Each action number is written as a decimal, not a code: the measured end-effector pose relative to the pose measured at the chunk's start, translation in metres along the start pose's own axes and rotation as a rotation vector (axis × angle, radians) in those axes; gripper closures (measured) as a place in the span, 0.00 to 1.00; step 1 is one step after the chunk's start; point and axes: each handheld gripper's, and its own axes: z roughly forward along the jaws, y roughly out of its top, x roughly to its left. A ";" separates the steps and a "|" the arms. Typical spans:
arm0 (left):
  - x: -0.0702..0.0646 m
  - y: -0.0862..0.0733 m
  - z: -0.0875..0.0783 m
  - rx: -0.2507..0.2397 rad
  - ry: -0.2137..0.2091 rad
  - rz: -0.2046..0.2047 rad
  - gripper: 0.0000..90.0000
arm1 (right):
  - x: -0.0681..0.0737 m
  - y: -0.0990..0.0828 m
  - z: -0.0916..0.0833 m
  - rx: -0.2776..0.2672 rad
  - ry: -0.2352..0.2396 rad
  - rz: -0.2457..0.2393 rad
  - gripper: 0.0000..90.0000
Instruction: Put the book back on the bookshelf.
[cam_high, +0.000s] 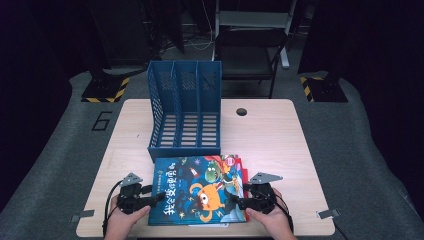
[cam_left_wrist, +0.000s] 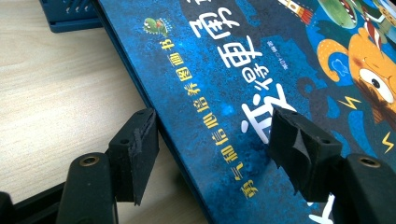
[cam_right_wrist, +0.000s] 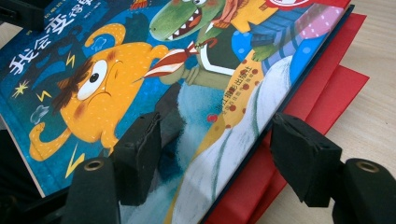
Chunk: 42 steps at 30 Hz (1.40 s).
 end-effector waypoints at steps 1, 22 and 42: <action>0.000 0.000 0.000 0.000 -0.001 0.002 0.37 | 0.000 0.000 0.000 -0.002 0.002 -0.004 0.37; 0.015 0.005 -0.002 -0.009 0.016 -0.025 0.38 | 0.002 0.006 0.012 -0.004 0.025 -0.017 0.37; 0.017 0.001 -0.002 -0.019 0.018 -0.049 0.39 | -0.002 0.008 0.008 -0.042 0.024 -0.039 0.40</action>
